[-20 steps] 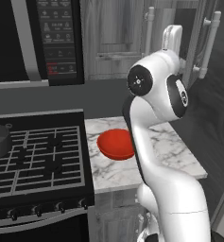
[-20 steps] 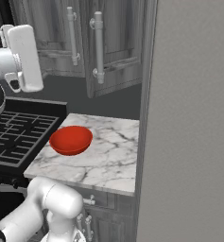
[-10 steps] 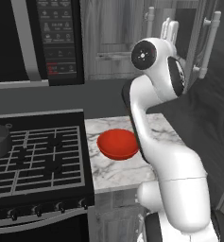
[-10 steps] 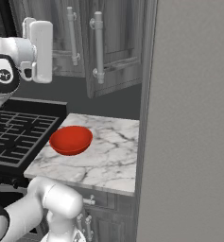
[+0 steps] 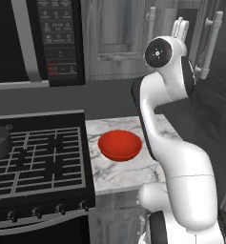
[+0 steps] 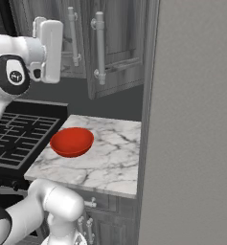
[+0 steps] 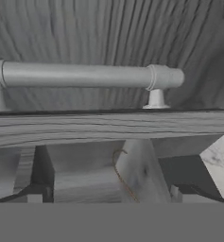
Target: Open the cabinet and move the ladle to the pot. Then close the cabinet.
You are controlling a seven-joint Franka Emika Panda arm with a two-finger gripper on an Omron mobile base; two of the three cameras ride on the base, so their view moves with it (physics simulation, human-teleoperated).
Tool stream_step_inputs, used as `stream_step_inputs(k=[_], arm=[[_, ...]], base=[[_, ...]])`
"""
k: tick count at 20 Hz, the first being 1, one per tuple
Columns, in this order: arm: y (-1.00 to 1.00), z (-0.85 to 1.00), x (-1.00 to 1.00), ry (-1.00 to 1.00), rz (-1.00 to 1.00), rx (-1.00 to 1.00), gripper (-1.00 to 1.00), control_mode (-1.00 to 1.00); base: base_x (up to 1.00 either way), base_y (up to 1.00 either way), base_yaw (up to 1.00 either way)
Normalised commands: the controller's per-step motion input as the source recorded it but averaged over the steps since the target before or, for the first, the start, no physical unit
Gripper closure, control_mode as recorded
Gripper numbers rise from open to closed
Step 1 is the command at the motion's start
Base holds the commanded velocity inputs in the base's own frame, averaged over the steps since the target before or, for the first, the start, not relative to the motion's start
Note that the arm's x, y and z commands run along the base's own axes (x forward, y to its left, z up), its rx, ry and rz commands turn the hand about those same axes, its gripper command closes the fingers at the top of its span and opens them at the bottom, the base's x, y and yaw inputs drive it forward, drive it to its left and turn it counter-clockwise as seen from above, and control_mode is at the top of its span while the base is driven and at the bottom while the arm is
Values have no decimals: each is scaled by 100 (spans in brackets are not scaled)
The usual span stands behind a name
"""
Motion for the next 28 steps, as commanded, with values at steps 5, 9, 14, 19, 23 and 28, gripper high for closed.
stream_step_inputs(k=[5, 9, 14, 19, 23, 28], arm=[[-1, -32, 50, -12, 0, 3, -100, -100], [0, -42, 91, -4, 0, 0, -100, -100], [-20, -20, 63, 0, -1, 3, -100, -100], [-37, -2, 9, 0, -12, 6, -100, -100], [-33, 0, 0, -4, -33, 2, -100, -100], [-25, -3, -2, -10, -39, 0, -100, -100]], base=[[0, 0, 0], [0, 0, 0], [0, 0, 0], [0, 0, 0], [0, 0, 0], [0, 0, 0]])
